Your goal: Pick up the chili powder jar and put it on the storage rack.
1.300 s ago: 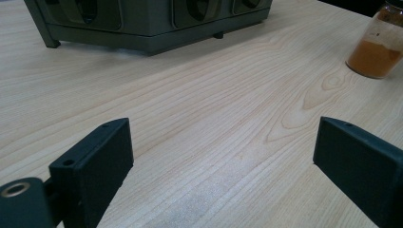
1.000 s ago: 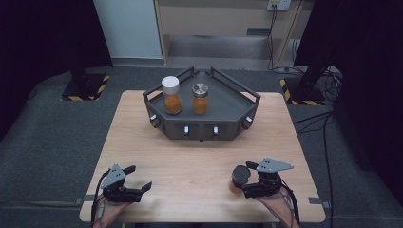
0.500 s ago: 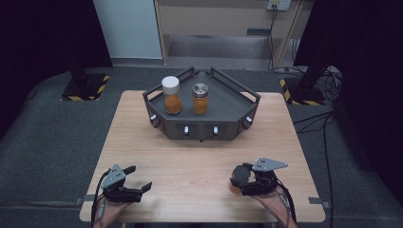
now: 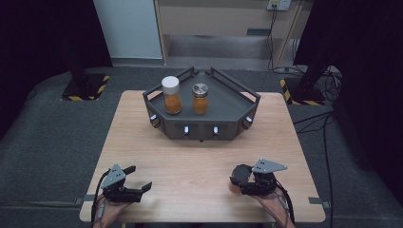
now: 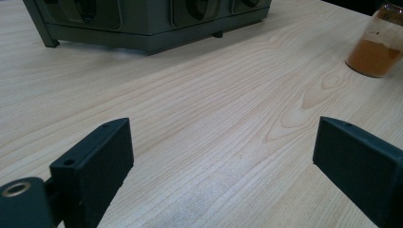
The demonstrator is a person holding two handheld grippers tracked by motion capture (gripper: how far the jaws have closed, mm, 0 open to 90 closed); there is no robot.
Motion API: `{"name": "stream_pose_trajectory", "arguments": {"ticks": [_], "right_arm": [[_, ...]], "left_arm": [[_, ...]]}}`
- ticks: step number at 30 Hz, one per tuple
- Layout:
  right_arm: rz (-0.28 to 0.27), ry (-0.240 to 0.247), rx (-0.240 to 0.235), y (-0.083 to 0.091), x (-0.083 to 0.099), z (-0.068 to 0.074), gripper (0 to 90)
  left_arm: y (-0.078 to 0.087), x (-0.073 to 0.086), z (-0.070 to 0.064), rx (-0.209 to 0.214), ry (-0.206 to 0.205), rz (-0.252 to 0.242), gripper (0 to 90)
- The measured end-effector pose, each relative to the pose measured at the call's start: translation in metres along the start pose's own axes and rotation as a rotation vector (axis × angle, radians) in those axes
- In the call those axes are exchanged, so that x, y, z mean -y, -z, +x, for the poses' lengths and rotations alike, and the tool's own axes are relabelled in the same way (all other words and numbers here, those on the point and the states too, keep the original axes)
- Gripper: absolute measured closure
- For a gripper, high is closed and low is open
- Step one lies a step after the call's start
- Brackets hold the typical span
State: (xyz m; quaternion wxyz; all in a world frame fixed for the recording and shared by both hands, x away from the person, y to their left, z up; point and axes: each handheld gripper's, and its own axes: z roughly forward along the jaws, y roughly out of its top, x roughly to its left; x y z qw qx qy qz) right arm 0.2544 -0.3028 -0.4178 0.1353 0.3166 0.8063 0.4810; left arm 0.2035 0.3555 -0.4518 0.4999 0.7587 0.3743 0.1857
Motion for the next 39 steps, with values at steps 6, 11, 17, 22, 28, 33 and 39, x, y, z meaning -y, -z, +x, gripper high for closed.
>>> {"name": "stream_pose_trajectory", "arguments": {"ticks": [6,11,17,22,28,33,39], "right_arm": [[0.007,0.004,0.005,0.000,-0.002,0.002,33.0],[0.011,0.003,0.007,0.000,-0.004,0.002,33.0],[0.010,0.006,0.008,0.001,-0.008,0.003,33.1],[0.009,0.006,0.009,0.001,-0.013,0.003,33.1],[0.012,0.015,0.005,0.001,-0.022,0.003,33.2],[0.017,0.016,-0.001,0.000,-0.031,0.002,33.2],[0.021,0.019,-0.003,0.000,-0.045,0.002,33.2]], "left_arm": [[0.000,0.000,0.000,0.000,0.000,0.000,5.4],[0.000,0.000,0.000,0.000,0.001,0.000,5.3],[0.000,0.000,0.000,0.000,0.000,0.002,5.4],[0.000,0.000,0.000,0.000,0.000,0.003,5.4],[0.000,0.000,0.000,0.000,0.000,0.003,5.4],[0.000,0.000,0.000,0.000,0.000,0.002,5.4],[0.000,-0.001,0.000,0.001,-0.001,0.004,5.4]]}}
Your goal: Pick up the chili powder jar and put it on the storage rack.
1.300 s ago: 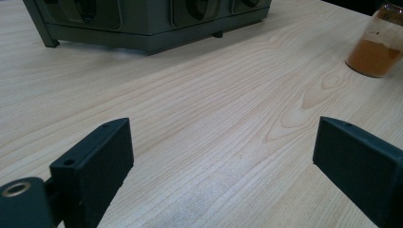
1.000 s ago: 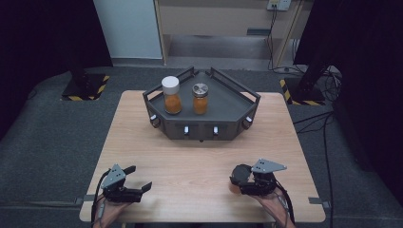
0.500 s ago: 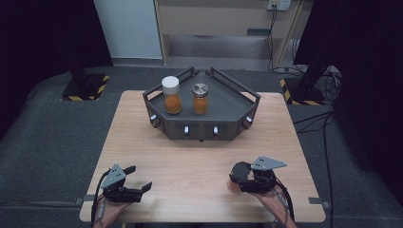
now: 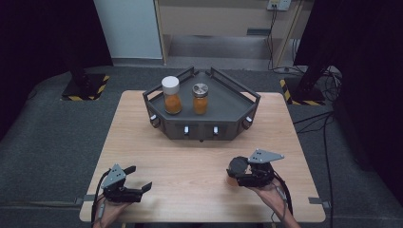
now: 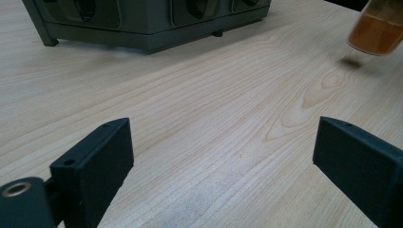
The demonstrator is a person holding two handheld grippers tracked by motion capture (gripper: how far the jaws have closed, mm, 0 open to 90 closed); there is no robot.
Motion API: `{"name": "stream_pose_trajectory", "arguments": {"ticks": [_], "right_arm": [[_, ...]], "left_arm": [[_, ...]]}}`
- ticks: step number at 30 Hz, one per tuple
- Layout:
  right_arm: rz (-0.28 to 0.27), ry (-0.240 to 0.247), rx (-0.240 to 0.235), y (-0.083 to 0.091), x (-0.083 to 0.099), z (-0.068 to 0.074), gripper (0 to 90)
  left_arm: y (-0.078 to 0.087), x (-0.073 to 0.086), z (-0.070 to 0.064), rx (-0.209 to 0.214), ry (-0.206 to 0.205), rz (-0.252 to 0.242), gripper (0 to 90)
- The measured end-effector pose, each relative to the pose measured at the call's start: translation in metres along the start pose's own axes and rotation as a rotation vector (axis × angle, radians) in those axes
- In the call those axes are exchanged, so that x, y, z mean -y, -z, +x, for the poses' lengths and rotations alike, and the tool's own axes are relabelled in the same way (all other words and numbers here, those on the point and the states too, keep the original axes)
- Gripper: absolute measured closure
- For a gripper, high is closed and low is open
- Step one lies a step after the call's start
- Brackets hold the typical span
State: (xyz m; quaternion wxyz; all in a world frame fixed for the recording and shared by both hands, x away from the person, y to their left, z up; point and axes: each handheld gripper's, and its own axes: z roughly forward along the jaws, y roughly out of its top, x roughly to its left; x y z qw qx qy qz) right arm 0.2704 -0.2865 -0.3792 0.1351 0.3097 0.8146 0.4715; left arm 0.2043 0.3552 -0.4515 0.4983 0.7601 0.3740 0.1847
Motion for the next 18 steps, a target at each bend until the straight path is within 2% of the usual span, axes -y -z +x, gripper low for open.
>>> {"name": "stream_pose_trajectory", "arguments": {"ticks": [6,12,18], "right_arm": [[0.005,-0.002,-0.004,0.000,-0.018,-0.004,33.3],[0.016,0.017,0.001,0.002,-0.036,-0.005,33.3],[0.018,0.001,0.003,0.004,-0.054,-0.011,33.4]], "left_arm": [[0.000,0.000,0.000,0.000,-0.001,0.002,5.4],[0.000,0.000,0.000,0.001,0.000,0.001,5.4],[0.000,0.000,0.000,0.000,0.000,0.002,5.4]]}}
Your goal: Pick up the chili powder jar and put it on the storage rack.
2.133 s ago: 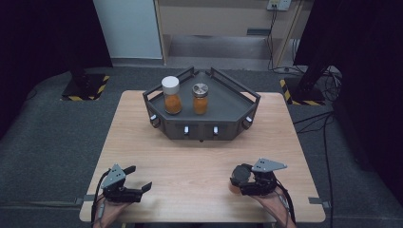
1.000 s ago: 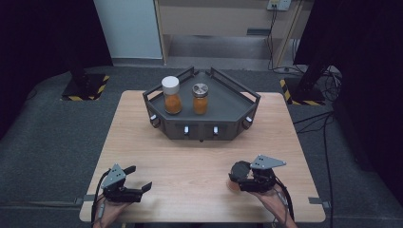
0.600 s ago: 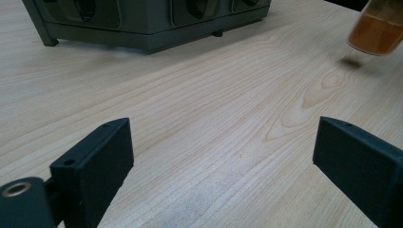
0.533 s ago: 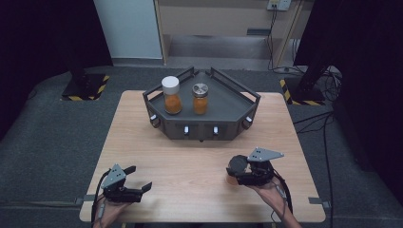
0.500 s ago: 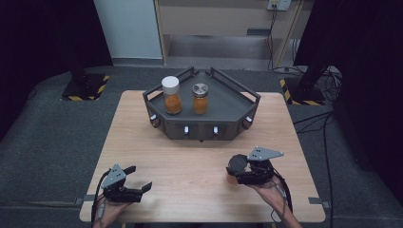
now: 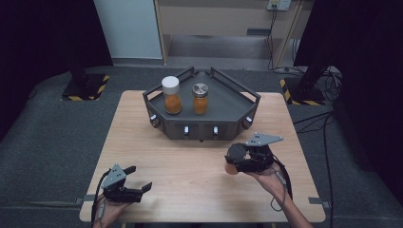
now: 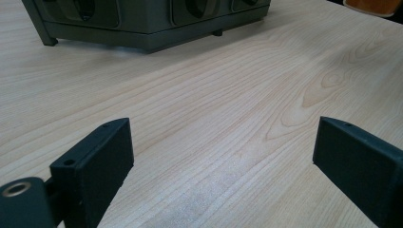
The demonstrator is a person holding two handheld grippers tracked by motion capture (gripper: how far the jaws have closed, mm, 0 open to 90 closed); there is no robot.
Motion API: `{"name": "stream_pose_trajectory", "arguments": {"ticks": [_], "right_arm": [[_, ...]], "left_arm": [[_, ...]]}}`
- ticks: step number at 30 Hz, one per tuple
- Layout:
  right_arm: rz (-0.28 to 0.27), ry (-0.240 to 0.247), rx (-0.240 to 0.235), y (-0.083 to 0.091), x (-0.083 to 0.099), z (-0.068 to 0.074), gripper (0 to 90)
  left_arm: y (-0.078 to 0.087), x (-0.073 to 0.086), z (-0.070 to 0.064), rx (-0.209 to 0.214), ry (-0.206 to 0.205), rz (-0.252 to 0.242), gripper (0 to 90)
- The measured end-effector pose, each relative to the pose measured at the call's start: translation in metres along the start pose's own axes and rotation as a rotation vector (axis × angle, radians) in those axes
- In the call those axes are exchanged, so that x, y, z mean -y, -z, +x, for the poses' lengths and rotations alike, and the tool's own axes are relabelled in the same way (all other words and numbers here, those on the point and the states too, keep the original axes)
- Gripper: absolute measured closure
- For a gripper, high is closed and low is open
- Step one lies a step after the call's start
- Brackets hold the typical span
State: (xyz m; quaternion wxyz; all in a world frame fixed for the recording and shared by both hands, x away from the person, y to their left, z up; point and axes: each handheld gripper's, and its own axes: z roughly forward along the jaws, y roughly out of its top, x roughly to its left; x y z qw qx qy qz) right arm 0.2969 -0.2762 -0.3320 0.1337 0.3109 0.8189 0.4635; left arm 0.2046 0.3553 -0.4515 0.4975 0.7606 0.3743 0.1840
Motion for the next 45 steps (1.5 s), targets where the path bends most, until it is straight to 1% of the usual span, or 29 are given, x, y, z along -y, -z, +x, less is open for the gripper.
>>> {"name": "stream_pose_trajectory", "arguments": {"ticks": [4,7,12,24,30,39,45], "right_arm": [[-0.007,-0.002,0.009,0.003,-0.012,-0.003,33.5],[-0.003,0.013,0.020,0.004,-0.025,-0.003,33.5],[-0.001,0.026,0.029,0.003,-0.042,-0.004,33.5],[0.008,0.036,0.029,-0.004,-0.076,-0.009,33.7],[0.008,0.027,0.030,-0.007,-0.087,-0.013,33.8],[0.014,0.024,0.065,-0.014,-0.103,-0.018,34.0],[0.024,0.022,0.089,-0.020,-0.111,-0.021,34.1]], "left_arm": [[0.000,0.000,0.000,0.000,-0.001,0.000,5.4],[0.000,0.000,0.000,0.001,-0.002,0.001,5.4],[0.000,0.000,0.000,0.001,-0.001,0.001,5.4],[0.000,0.000,0.000,0.002,-0.002,0.001,5.4],[0.000,0.000,0.000,0.003,-0.001,0.001,5.4],[0.000,0.000,0.001,0.003,0.000,0.001,5.4],[0.000,0.000,0.000,0.003,0.000,0.002,5.4]]}}
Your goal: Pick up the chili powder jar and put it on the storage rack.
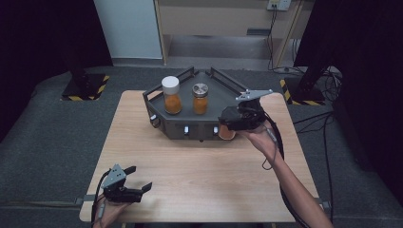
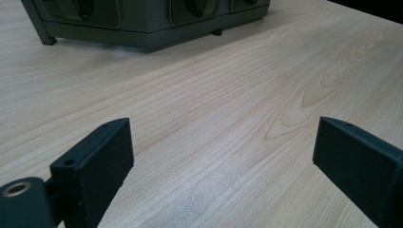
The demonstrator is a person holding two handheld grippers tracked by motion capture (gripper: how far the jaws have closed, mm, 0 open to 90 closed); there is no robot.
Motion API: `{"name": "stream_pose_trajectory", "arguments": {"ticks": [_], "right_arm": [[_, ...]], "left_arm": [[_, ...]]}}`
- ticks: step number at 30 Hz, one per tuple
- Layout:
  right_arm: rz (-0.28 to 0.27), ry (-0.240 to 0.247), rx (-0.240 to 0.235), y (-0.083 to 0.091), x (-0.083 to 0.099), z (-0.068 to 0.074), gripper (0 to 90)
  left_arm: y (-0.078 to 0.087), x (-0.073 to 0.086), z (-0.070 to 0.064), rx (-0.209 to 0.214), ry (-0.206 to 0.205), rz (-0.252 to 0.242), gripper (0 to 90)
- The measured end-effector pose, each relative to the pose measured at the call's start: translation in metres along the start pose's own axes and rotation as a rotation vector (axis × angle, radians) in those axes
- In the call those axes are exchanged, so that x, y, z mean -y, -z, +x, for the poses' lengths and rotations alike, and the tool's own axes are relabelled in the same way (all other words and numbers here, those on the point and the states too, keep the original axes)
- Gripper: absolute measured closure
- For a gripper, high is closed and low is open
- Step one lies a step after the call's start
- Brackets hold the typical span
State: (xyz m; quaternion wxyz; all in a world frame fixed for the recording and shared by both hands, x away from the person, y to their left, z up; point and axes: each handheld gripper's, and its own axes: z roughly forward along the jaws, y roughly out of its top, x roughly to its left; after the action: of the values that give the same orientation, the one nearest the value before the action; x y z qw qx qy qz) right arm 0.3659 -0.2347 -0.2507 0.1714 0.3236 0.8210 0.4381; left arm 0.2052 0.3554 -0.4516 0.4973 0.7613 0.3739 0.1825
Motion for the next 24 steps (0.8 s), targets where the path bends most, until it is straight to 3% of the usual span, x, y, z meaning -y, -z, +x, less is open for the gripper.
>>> {"name": "stream_pose_trajectory", "arguments": {"ticks": [24], "right_arm": [[0.025,-0.012,0.077,-0.024,-0.037,-0.011,34.5]], "left_arm": [[0.000,0.000,0.000,0.001,-0.002,0.002,5.5]]}}
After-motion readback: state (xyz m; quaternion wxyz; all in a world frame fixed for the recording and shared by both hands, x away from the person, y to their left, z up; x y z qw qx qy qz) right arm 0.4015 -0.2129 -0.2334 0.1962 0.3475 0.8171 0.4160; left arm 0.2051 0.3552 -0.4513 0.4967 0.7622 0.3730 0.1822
